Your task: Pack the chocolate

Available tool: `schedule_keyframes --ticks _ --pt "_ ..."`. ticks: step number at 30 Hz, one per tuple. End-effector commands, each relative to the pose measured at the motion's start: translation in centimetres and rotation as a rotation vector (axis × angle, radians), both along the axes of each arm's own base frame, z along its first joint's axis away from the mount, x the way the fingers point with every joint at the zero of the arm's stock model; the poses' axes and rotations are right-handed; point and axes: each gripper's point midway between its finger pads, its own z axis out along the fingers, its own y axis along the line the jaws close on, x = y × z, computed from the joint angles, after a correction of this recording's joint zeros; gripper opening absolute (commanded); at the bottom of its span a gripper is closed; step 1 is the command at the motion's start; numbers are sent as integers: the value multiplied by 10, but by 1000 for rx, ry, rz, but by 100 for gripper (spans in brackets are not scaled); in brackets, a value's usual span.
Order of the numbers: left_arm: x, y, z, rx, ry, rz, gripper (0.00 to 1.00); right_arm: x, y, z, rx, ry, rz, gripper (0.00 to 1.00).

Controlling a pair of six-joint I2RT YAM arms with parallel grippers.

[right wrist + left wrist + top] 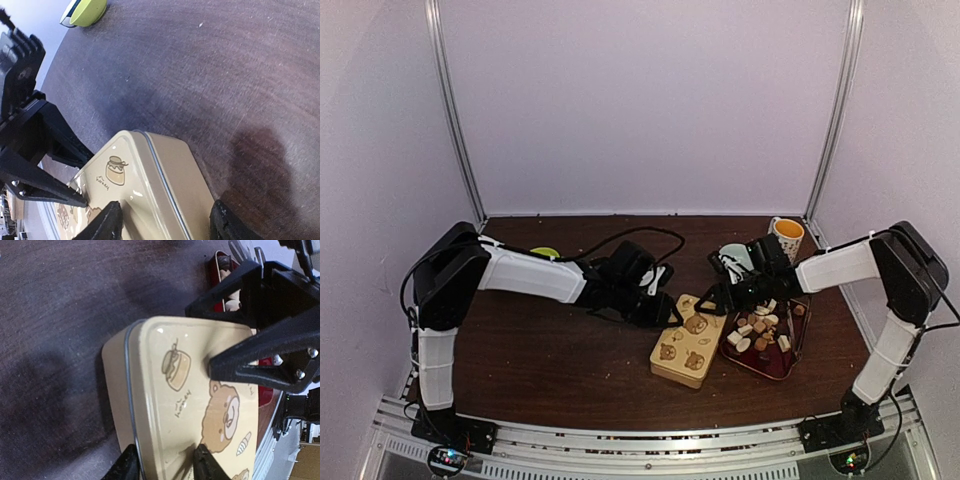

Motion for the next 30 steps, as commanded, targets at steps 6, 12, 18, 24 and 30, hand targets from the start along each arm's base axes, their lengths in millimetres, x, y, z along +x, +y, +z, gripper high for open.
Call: schedule_keyframes --ticks 6,12,18,24,30 --pt "-4 17 -33 112 30 -8 36 -48 4 6 126 88 38 55" --pt "-4 16 -30 118 22 -20 36 -54 -2 8 112 82 29 47" --pt "-3 16 -29 127 19 -21 36 -54 -6 -13 63 123 8 37" --pt "-4 17 -32 135 22 -23 36 -52 -8 -23 44 150 -14 30" --pt "-6 17 -36 148 28 -26 36 -59 -10 -38 53 210 -48 28"
